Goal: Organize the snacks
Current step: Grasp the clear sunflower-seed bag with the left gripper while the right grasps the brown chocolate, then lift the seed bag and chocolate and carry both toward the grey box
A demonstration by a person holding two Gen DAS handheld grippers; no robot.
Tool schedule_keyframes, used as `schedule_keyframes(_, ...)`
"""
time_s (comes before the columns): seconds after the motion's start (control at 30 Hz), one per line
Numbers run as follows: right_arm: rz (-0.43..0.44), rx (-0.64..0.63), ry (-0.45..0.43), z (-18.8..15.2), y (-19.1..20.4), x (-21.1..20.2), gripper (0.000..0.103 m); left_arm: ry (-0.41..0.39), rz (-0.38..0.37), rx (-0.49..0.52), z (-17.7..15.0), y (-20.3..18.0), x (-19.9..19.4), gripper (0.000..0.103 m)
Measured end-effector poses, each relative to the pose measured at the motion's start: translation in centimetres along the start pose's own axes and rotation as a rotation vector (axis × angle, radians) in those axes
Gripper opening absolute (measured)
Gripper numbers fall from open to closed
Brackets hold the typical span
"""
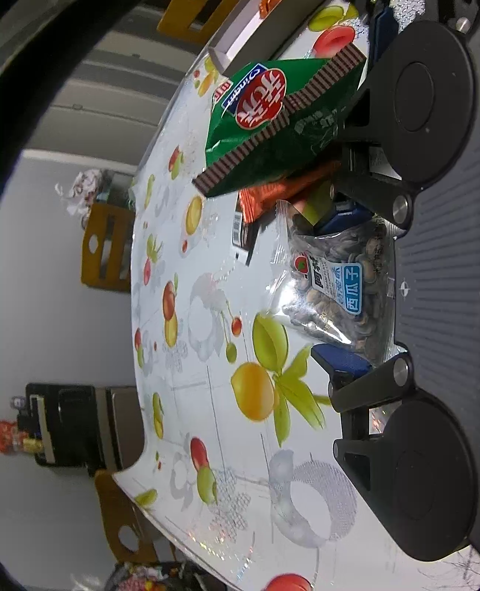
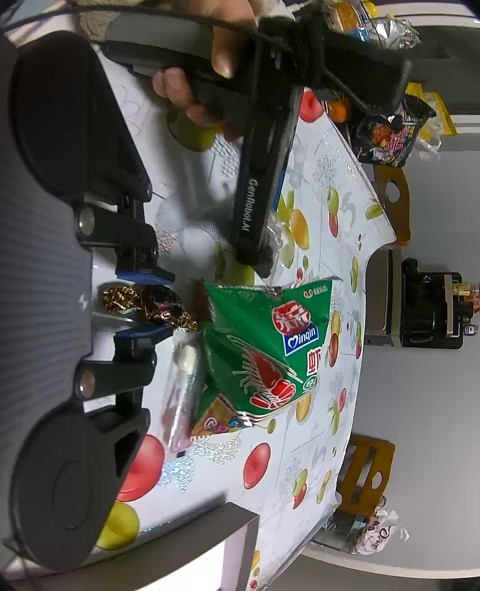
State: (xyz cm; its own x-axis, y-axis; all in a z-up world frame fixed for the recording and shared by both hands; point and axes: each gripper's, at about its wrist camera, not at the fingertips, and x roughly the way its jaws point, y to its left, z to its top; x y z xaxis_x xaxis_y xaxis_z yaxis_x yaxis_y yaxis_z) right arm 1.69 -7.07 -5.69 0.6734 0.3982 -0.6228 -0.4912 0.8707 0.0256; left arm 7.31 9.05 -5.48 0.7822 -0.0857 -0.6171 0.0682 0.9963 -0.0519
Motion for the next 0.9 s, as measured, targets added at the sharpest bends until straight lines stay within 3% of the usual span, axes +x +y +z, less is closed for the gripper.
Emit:
schedule_keyframes(0.33, 0.014, -0.058, -0.057, -1.8, -0.8, -4.0, 0.023, 0.026, 0.101, 0.042, -1.2, -0.4, -2.3, 0.061)
schedule_keyframes(0.43, 0.011, -0.045, -0.059, -2.3, -1.8, -4.7, 0.023, 0.038, 0.071, 0.011, -1.6, 0.0, -3.7, 0.061)
schedule_keyframes(0.7, -0.003, -0.036, -0.058, -3.3, -3.6, -5.3, 0.023, 0.081, 0.024, 0.066, -4.1, -1.9, -6.7, 0.061)
schedule_keyframes(0.9, -0.028, -0.017, -0.053, -3.8, -5.0, -5.4, 0.023, 0.081, -0.111, 0.136, -5.6, -4.8, -8.3, 0.061)
